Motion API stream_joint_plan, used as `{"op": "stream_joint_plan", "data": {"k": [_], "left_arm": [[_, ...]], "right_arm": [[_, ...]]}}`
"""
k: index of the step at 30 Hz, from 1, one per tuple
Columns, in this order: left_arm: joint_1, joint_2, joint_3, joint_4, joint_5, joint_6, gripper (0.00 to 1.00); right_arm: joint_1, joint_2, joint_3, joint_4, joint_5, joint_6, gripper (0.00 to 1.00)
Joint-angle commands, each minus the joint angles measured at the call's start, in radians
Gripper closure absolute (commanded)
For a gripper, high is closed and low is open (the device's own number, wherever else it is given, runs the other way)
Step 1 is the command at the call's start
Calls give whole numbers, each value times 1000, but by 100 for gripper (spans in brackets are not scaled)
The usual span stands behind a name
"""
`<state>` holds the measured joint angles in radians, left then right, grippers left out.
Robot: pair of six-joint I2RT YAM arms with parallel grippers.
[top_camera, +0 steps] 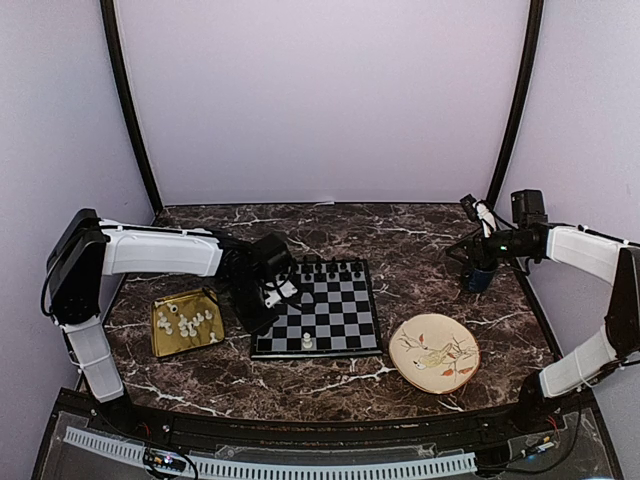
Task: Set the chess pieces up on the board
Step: Place the pawn on a2.
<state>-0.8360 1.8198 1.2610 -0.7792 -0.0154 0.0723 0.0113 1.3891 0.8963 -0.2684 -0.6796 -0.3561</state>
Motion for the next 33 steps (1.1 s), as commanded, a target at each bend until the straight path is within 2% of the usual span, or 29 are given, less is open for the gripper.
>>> {"op": "stream_joint_plan", "data": {"k": [1, 6, 15, 23, 28, 33], "left_arm": [[-6, 11, 26, -30, -8, -3, 85], [-10, 21, 33, -31, 3, -3, 81], [-14, 21, 35, -31, -2, -6, 80], [-15, -13, 39, -21, -48, -14, 75], [-15, -81, 36, 1, -49, -17, 69], [-3, -236, -4, 95, -78, -46, 67]], "right_arm": [[-3, -18, -6, 5, 1, -7, 45], [-3, -17, -6, 5, 2, -7, 45], [-2, -18, -6, 5, 2, -7, 45], [-3, -18, -5, 4, 1, -9, 45], [-3, -13, -7, 4, 0, -9, 45], [-3, -4, -3, 2, -3, -9, 45]]}}
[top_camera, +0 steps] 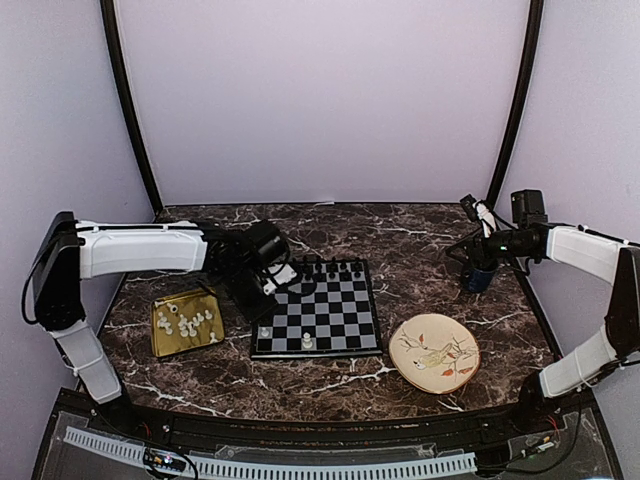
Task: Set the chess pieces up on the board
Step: Place the pawn on a2, then pick up the pawn from the storage box.
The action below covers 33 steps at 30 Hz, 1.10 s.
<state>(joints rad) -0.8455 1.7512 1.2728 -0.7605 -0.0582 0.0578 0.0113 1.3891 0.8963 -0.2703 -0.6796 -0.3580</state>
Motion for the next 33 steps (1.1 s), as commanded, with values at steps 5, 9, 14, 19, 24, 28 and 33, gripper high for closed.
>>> {"op": "stream_joint_plan", "data": {"k": [5, 9, 14, 19, 24, 28, 33], "left_arm": [[106, -266, -63, 105, -92, -108, 66], [237, -295, -97, 73, -143, -175, 67], [340, -288, -137, 34, -168, -227, 70], [402, -249, -173, -2, -34, -236, 70], [403, -197, -184, -6, 9, -227, 68], [402, -151, -176, -21, 19, -230, 70], [403, -118, -178, -30, -9, -252, 75]], "right_arm": [[-3, -5, -3, 5, -6, -6, 45], [-2, -11, -3, 5, -5, -5, 45], [-3, -12, -5, 5, -3, -6, 45], [-3, -12, -4, 5, -2, -7, 45], [-3, -12, -5, 5, -2, -7, 45], [-4, -16, -6, 5, -2, -9, 45], [-3, -19, -6, 3, 4, -10, 45]]}}
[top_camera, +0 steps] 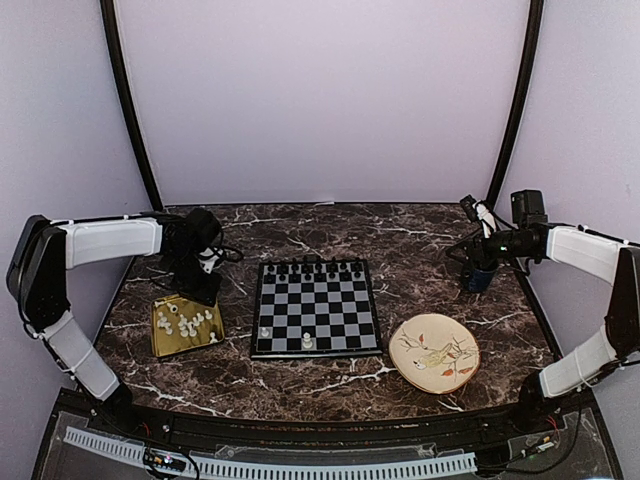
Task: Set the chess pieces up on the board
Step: Pick up the pawn from the storage box.
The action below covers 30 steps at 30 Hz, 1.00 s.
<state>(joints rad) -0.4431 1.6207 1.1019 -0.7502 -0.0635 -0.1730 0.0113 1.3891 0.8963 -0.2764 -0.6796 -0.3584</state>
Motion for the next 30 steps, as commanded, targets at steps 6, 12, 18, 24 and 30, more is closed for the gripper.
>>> {"op": "stream_joint_plan", "data": {"k": [6, 12, 18, 24, 30], "left_arm": [[0, 48, -13, -50, -63, -25, 75], [0, 70, -12, -36, -61, -20, 74], [0, 91, -11, -28, -60, -16, 75], [-2, 107, -13, -21, -61, -14, 77], [-2, 122, -17, -14, -52, -11, 80]], "right_arm": [[-4, -21, -6, 10, 7, -10, 45], [-3, -19, -6, 10, 10, -10, 45], [-4, -18, -6, 10, 9, -10, 44], [-3, -18, -7, 10, 12, -13, 45], [-4, -16, -8, 10, 12, -13, 44]]}}
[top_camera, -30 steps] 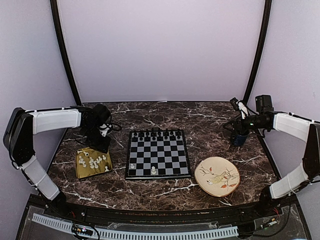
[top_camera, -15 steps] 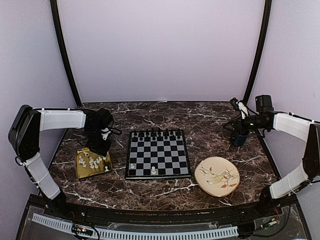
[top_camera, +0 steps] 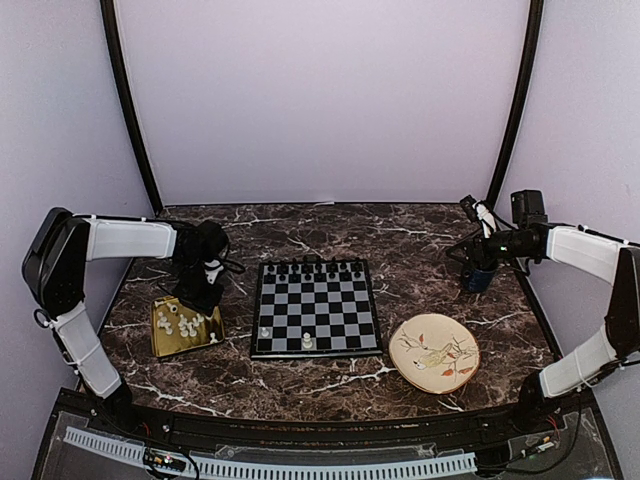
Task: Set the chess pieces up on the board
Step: Pick up the pawn from the storage box, then place the pawn on b2.
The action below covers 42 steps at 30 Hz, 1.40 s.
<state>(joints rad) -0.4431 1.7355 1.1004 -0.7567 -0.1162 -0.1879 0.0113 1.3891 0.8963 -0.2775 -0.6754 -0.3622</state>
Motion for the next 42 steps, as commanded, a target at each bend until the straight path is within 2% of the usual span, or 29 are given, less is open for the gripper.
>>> {"op": "stream_joint_plan", "data": {"k": [1, 11, 19, 24, 31, 35, 42], "left_arm": [[-2, 7, -17, -6, 1, 4, 81], [-8, -10, -4, -19, 4, 7, 93], [-8, -95, 112, -91, 63, 9, 95], [-27, -145, 143, -11, 230, 53, 95], [-164, -143, 144, 151, 398, 157, 96], [-254, -87, 179, 138, 390, 202, 95], [-330, 39, 266, -1, 237, 254, 96]], "right_arm": [[-3, -16, -8, 11, 8, -9, 44], [-3, -15, -8, 12, 9, -10, 44], [-3, -13, -8, 11, 5, -10, 44], [-3, -15, -6, 10, 3, -9, 44], [-3, -21, -9, 11, 1, -9, 44], [-4, -20, -8, 11, -2, -7, 44], [-4, -21, -8, 11, 1, -10, 44]]}}
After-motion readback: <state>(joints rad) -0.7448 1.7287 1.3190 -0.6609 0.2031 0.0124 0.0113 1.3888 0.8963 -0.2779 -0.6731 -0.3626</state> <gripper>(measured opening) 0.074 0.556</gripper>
